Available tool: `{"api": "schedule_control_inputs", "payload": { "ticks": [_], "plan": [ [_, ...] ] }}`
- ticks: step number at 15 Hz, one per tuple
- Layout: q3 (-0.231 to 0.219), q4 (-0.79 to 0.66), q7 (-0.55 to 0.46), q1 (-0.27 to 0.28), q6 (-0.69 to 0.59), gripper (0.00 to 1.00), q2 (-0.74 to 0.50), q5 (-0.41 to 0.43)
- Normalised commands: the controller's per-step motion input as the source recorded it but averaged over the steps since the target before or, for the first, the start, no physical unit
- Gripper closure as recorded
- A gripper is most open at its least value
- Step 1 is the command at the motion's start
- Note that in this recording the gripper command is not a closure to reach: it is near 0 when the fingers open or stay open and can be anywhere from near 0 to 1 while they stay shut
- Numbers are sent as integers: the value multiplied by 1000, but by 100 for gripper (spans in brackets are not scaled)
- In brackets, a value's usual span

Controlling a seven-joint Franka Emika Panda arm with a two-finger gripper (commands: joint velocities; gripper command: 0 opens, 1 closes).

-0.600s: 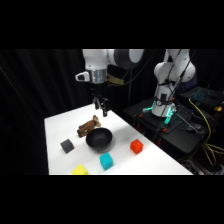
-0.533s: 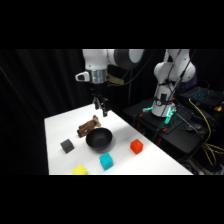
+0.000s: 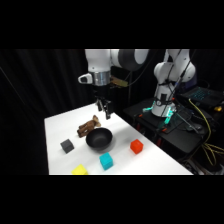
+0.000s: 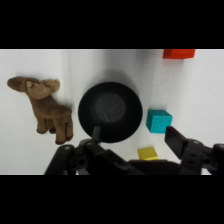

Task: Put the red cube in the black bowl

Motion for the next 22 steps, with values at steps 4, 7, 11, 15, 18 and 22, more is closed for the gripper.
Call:
{"api": "schedule_control_inputs", "payload": {
  "ticks": [4,7,11,15,18,22],
  "plan": [
    [123,-343,281,130,118,0,-291,113],
    [108,-331,275,114,171,0,-279,96],
    [79,-278,226,77,222,0,-219,60],
    [72,-318,207,61,271,0,-214,-5],
    [58,-311,202,50,300,0,-196,-23],
    [35,-235,130,27,318,0,-88,-17]
  ]
}}
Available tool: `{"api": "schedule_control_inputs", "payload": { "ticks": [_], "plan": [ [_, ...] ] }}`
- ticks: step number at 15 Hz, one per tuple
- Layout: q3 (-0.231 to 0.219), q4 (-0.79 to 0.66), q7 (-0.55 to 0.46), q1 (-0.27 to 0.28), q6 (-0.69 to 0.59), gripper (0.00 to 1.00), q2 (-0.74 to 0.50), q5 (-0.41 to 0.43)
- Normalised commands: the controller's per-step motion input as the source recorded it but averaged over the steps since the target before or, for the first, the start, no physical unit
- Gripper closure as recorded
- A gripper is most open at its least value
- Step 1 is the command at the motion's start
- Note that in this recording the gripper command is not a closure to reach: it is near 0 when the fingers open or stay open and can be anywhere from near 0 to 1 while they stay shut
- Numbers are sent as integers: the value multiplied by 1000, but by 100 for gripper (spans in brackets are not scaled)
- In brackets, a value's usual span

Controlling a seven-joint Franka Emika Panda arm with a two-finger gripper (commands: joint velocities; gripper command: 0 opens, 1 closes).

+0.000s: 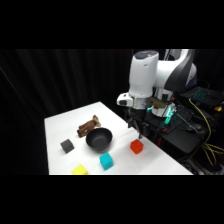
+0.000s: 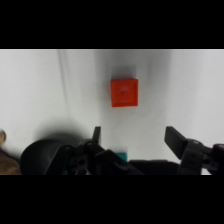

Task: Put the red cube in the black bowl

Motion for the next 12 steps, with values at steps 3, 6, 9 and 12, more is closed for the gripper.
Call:
{"api": "schedule_control_inputs", "payload": {
  "ticks": [3,6,9,12],
  "plan": [
    [11,-157,76,9,293,0,10,-13],
    [-8,-42,-21,9,84,0,5,22],
    [1,-41,-12,26,114,0,14,59],
    [18,-82,-30,52,181,0,13,88]
  ]
}}
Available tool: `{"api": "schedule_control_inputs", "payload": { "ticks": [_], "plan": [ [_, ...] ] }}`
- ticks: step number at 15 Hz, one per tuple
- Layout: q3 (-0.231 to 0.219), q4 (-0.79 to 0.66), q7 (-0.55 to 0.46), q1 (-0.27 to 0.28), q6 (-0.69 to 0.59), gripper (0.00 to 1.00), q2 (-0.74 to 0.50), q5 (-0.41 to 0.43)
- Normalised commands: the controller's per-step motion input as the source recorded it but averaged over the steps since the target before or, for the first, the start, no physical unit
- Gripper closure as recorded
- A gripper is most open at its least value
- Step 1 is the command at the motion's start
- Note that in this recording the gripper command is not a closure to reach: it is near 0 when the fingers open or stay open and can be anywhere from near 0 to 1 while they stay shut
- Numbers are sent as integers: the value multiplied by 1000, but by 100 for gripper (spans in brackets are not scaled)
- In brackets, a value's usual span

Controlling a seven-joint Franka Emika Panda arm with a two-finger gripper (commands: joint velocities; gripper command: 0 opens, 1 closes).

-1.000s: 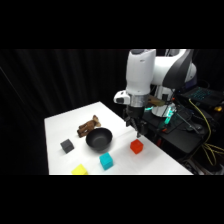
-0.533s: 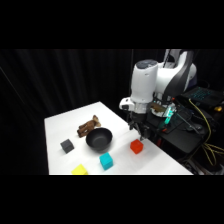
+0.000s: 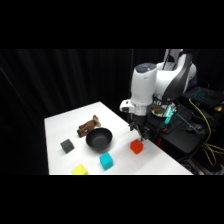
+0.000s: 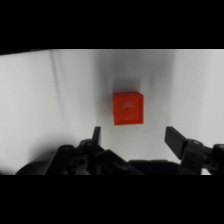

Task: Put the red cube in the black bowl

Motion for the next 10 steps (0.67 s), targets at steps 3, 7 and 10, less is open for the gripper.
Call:
{"api": "schedule_control_inputs", "payload": {
  "ticks": [3,7,10],
  "plan": [
    [21,-87,20,79,286,0,62,-11],
    [-6,-32,20,90,360,0,170,-80],
    [-142,5,154,127,314,0,179,-245]
  ]
}}
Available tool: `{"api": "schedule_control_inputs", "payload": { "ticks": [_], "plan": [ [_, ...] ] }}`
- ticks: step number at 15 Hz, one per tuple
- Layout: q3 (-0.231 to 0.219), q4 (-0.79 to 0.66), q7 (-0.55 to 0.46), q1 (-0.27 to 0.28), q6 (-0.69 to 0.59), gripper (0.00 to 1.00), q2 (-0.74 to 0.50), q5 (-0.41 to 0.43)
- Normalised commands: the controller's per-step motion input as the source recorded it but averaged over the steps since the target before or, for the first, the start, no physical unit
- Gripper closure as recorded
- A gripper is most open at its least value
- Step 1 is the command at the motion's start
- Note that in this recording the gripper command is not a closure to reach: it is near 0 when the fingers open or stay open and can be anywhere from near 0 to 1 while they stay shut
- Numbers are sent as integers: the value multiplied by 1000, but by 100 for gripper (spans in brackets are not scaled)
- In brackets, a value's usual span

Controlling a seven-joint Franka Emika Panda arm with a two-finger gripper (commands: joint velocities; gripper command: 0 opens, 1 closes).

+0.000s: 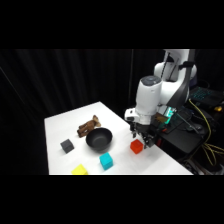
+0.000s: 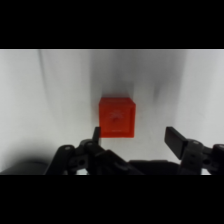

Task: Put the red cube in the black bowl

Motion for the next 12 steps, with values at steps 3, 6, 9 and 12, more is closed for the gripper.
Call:
{"api": "schedule_control_inputs", "payload": {
  "ticks": [3,6,9,12],
  "plan": [
    [-191,16,106,137,270,0,158,-151],
    [-165,-2,33,124,284,0,144,-36],
    [-169,11,-10,139,309,0,165,8],
    [-115,47,-118,107,262,0,192,120]
  ]
}}
